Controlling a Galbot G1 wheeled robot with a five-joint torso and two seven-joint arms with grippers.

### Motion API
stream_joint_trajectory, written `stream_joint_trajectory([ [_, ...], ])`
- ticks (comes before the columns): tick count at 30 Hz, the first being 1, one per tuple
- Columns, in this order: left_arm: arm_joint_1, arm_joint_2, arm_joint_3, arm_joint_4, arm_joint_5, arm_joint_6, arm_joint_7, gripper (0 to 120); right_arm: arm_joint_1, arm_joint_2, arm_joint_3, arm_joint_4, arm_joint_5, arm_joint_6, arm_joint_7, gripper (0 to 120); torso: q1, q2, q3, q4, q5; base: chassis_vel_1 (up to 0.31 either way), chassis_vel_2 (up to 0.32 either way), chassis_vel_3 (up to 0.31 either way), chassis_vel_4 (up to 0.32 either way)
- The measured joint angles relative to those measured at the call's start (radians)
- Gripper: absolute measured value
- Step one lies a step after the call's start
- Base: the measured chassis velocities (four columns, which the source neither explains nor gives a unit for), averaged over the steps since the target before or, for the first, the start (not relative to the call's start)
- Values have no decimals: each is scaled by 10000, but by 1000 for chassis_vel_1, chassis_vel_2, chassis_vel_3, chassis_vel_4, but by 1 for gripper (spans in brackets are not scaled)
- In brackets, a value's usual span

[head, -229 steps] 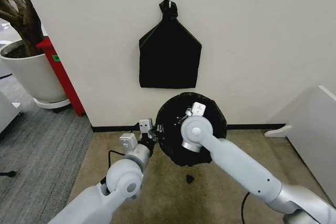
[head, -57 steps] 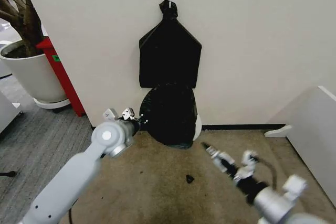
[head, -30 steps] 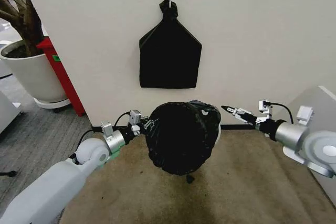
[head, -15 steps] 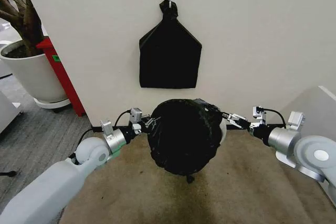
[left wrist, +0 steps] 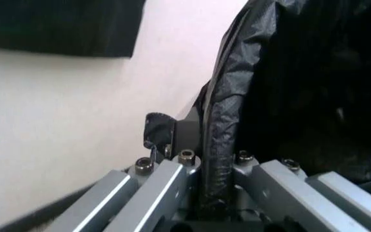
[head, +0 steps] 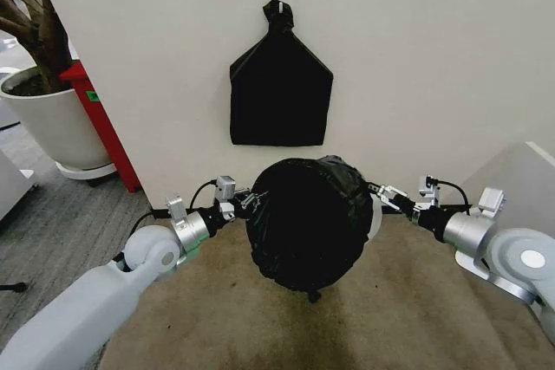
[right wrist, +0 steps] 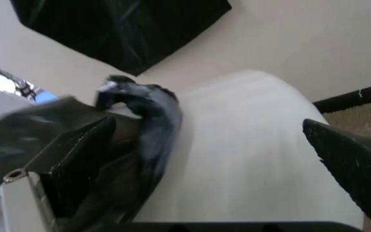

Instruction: Place the garbage bag over the trash bin.

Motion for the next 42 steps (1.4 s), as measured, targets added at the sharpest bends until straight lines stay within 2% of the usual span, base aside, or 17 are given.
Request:
stream_joint_trajectory([
  [8, 113, 1, 114, -56, -951, 452, -981, 0, -280, 80, 543, 47, 755, 76, 37, 100, 0, 0, 0, 0, 0, 0, 0, 0, 0],
  [10, 147, -88, 132, -197, -1263, 679, -1903, 0, -355, 298, 851, 59, 1034, 299, 157, 100, 0, 0, 0, 2, 1, 0, 0, 0, 0],
  [12, 174, -295, 189, -506, -1574, 1090, -3727, 0, -494, 650, 1376, 99, 1329, 405, 347, 100, 0, 0, 0, 3, 1, 0, 0, 0, 0],
  [14, 129, -589, 370, -783, -2125, 1504, -6211, 0, -744, 1118, 1940, 213, 1368, 445, 452, 100, 0, 0, 0, -1, 2, 0, 0, 0, 0],
  [15, 78, -720, 443, -847, -2433, 1555, -6998, 0, -856, 1310, 2130, 296, 1335, 448, 473, 100, 0, 0, 1, 2, 6, 0, 0, 0, 0],
  [16, 78, -720, 443, -847, -2433, 1555, -6998, 0, -856, 1310, 2130, 296, 1335, 448, 473, 100, 0, 0, 1, 2, 6, 0, 0, 0, 0],
  [17, -51, -976, 583, -940, -2886, 1630, -8211, 0, -1020, 1621, 2376, 452, 1226, 450, 484, 100, 0, 0, 0, 2, 3, 0, 0, 0, 0],
  [21, -503, -1913, 1004, -971, -4393, 1820, -11119, 0, -1481, 2618, 2729, 1035, 860, 459, 464, 100, 0, 0, 0, -2, 5, 0, 0, 0, 0],
  [22, -503, -1913, 1004, -971, -4393, 1820, -11119, 0, -1481, 2618, 2729, 1035, 860, 459, 464, 100, 0, 0, 0, -2, 5, 0, 0, 0, 0],
  [24, -661, -2309, 1117, -899, -5099, 1887, -11996, 0, -1686, 2982, 2732, 1318, 593, 458, 369, 100, 0, 0, -1, -1, -1, 0, 0, 0, 0],
  [26, -808, -2751, 1226, -778, -6030, 2206, -13415, 0, -1979, 3360, 2696, 1635, 114, 456, 138, 100, 0, 0, -1, -3, 1, 0, 0, 0, 0],
  [28, -833, -2957, 1383, -670, -6306, 2519, -14365, 0, -2161, 3529, 2643, 1783, -173, 456, -42, 100, 0, 1, -1, -3, 1, 0, 0, 0, 0],
  [31, -826, -3022, 1578, -579, -6194, 2701, -14835, 0, -2248, 3637, 2611, 1819, -467, 456, -212, 100, 0, 1, -1, -1, 0, 0, 0, 0, 0],
  [34, -788, -2998, 1978, -447, -5384, 2872, -15125, 0, -2327, 3770, 2571, 1819, -865, 455, -415, 100, 0, 0, 0, 1, 1, 0, 0, 0, 0],
  [42, -646, -2911, 1822, -243, -4691, 2970, -14278, 0, -2519, 3915, 2354, 1918, -1183, 453, -573, 100, 0, 1, 0, 1, 1, 0, 0, 0, 0],
])
